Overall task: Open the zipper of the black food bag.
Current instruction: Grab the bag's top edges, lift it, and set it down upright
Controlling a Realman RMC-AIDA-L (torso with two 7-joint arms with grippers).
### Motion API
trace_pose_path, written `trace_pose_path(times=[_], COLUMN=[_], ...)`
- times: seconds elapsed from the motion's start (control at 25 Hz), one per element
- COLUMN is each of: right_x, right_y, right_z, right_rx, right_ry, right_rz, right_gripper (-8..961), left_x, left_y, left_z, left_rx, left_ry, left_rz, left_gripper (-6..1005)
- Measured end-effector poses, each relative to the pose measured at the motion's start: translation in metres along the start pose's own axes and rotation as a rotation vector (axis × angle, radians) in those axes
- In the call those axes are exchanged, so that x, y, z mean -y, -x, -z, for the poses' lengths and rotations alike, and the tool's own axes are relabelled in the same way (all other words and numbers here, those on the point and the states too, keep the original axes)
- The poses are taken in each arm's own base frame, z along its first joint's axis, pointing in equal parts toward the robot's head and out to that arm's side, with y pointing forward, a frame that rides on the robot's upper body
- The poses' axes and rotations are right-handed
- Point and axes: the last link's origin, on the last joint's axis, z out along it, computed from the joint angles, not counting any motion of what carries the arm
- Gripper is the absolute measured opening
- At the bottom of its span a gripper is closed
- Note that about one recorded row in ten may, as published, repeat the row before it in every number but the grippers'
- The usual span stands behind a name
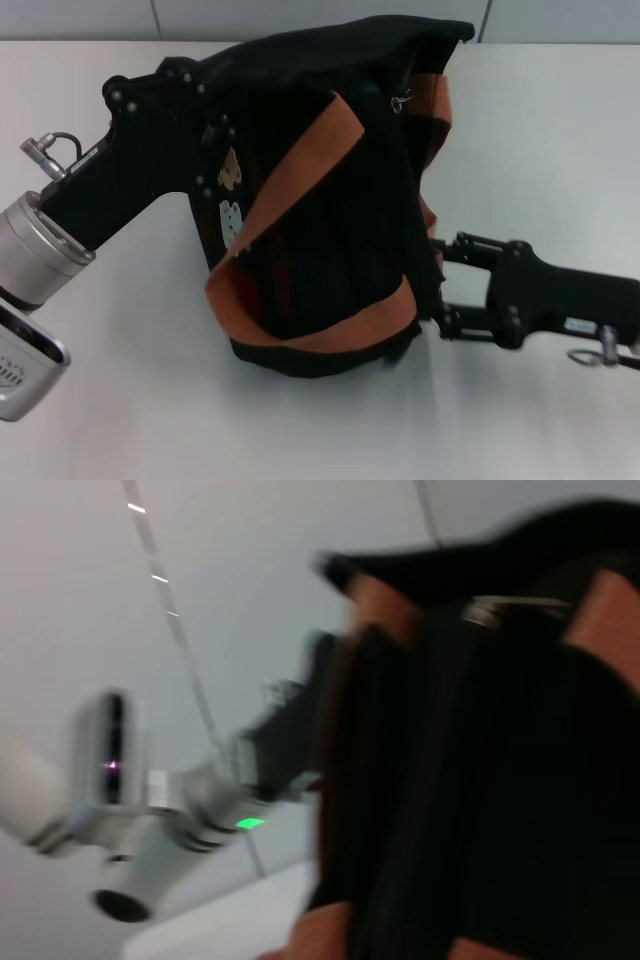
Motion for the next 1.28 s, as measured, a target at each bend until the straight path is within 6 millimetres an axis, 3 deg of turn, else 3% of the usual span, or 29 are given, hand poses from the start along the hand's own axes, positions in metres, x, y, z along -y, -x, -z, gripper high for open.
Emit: trace_pose_path(times=[0.24, 0.44, 0.6, 0.72, 0.84, 0.88, 1.04, 1.28], right_x=[0.028, 0.036, 0.037, 0.027, 0.015, 0.015, 0.0, -0.004], right_y=[0.007, 0.013, 0.012, 0.002, -0.014, -0.014, -0.024, -0.025], right_z=[-0.031, -0.049, -0.048, -0.031, 0.005, 0.005, 0.04, 0.066], right_rx=[-0.109, -0.099, -0.069, -0.027, 0.064, 0.064, 0.164, 0.293], right_ry=[-0.061, -0.086, -0.108, -0.124, -0.233, -0.233, -0.351, -0.507], right_rz=[-0.024, 0.034, 0.083, 0.117, 0.137, 0.137, 0.125, 0.101], right_gripper=[774, 774, 773, 773, 773, 773, 773, 773], left_x=[-0.001, -0.005, -0.012, -0.015, -0.021, -0.022, -0.026, -0.033], left_y=[-0.009, -0.013, -0.017, -0.018, -0.021, -0.021, -0.022, -0.025], left_z=[0.002, 0.004, 0.005, 0.006, 0.007, 0.007, 0.007, 0.004], left_rx=[-0.043, -0.063, -0.069, -0.058, -0.054, -0.054, -0.048, -0.054], left_ry=[-0.023, -0.018, -0.003, 0.0, -0.001, -0.001, 0.004, 0.028], left_rz=[-0.041, -0.053, -0.065, -0.063, -0.065, -0.066, -0.06, -0.055], left_gripper=[95, 94, 96, 95, 93, 92, 89, 89])
